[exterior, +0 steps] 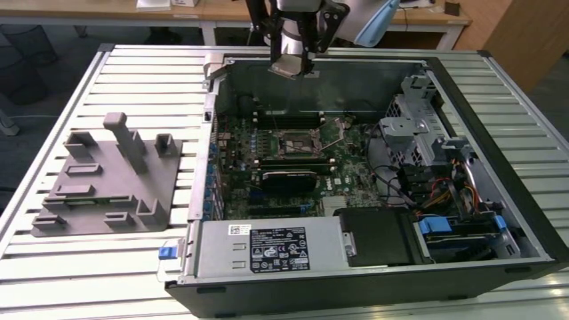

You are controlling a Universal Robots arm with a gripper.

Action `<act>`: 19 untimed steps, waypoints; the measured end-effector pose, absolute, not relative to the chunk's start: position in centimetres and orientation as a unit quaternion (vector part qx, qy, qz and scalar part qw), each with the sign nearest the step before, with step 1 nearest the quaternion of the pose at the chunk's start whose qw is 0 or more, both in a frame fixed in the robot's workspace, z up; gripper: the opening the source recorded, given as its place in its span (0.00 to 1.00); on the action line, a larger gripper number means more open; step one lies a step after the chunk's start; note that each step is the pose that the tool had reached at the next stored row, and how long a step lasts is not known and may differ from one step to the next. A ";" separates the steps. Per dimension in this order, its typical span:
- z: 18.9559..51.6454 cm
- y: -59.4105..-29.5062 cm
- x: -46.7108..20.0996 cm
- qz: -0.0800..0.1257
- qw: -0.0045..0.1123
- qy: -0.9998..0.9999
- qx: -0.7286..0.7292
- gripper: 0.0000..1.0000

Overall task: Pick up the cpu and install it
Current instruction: 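Place the cpu into insertion slot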

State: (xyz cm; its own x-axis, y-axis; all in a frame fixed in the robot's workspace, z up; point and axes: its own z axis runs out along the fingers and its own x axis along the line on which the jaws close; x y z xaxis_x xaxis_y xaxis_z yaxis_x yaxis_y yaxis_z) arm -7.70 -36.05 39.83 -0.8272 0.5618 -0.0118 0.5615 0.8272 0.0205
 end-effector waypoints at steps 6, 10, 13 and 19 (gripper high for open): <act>39.8 -36.0 -7.7 0.008 0.009 0.949 0.314 0.53; 39.8 -36.0 -7.7 0.008 0.009 0.945 0.327 0.53; 39.8 -36.0 -7.7 0.008 0.009 0.941 0.337 0.53; 39.7 -35.9 -7.7 0.007 0.009 0.934 0.357 0.53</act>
